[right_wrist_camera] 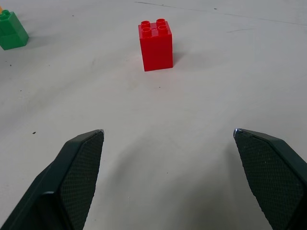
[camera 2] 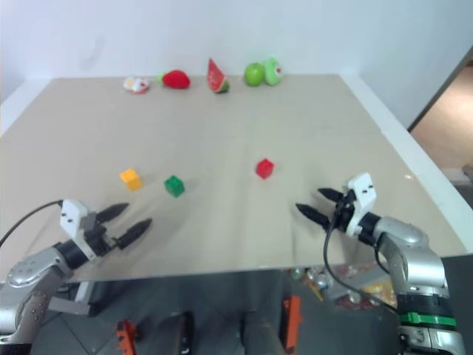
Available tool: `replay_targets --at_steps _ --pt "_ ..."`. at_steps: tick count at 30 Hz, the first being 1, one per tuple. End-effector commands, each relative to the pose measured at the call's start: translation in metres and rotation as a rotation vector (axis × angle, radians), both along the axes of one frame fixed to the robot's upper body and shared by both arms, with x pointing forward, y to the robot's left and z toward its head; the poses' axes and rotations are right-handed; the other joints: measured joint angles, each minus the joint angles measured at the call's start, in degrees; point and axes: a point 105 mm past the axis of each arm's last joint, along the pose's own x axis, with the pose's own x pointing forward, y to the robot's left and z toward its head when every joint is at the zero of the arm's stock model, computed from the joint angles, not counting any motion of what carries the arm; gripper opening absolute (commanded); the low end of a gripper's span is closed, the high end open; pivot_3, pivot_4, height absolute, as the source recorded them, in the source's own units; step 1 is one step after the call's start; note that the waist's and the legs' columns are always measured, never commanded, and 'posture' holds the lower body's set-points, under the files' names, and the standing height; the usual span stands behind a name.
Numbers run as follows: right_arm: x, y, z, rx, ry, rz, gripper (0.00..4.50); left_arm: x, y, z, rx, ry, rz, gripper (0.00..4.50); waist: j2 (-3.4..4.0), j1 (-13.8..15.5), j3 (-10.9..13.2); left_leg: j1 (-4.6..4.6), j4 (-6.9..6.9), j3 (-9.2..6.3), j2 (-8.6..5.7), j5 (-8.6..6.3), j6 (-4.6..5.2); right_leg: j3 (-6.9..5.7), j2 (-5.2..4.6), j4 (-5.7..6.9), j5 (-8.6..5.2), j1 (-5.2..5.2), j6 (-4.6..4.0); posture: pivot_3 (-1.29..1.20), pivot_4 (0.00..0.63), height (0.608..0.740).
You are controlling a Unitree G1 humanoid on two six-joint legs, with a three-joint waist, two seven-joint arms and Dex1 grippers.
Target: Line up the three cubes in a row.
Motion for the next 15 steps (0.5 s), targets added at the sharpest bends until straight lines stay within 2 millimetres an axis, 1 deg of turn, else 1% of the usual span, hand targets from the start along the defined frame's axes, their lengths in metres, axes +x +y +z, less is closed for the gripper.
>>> replay_targets --at_steps 1,4,6,12,15 --pt "0.009 -0.001 0.018 -0.034 -0.083 -0.010 4.49 0.000 0.000 0.009 -0.003 -0.045 -0.005 4.46 0.00 0.0 0.0 0.00 0.00 0.00 0.00 0.00 0.00 0.00 0.00 0.00 0.00 0.00 0.00 0.00 0.150 0.740" --pt "0.030 0.006 0.018 -0.071 -0.109 -0.022 4.49 -0.005 -0.020 0.015 0.023 -0.076 -0.115 4.46 0.00 -0.3 0.0 0.05 0.04 0.06 0.00 0.00 0.01 0.05 0.01 0.00 0.08 0.00 0.01 0.00 0.150 0.740" --pt "0.040 0.012 0.017 -0.088 -0.117 -0.018 4.49 -0.008 -0.031 0.021 0.026 -0.096 -0.191 4.46 0.00 -0.2 0.0 0.07 0.06 0.06 0.00 0.02 0.02 0.05 0.03 0.00 0.14 0.03 0.00 0.00 0.150 0.740" --pt "0.065 0.032 0.016 -0.129 -0.133 0.031 4.49 -0.012 -0.061 0.037 0.064 -0.156 -0.370 4.46 0.00 0.0 0.0 0.03 0.06 0.02 0.02 0.03 0.04 0.01 0.05 0.02 0.12 0.06 0.01 0.00 0.150 0.740" --pt "0.074 0.036 0.012 -0.144 -0.126 0.047 4.49 -0.012 -0.070 0.040 0.079 -0.171 -0.416 4.46 0.00 0.0 0.0 0.01 0.05 0.05 0.01 0.03 0.04 0.04 0.05 0.01 0.09 0.08 0.07 0.00 0.150 0.740"
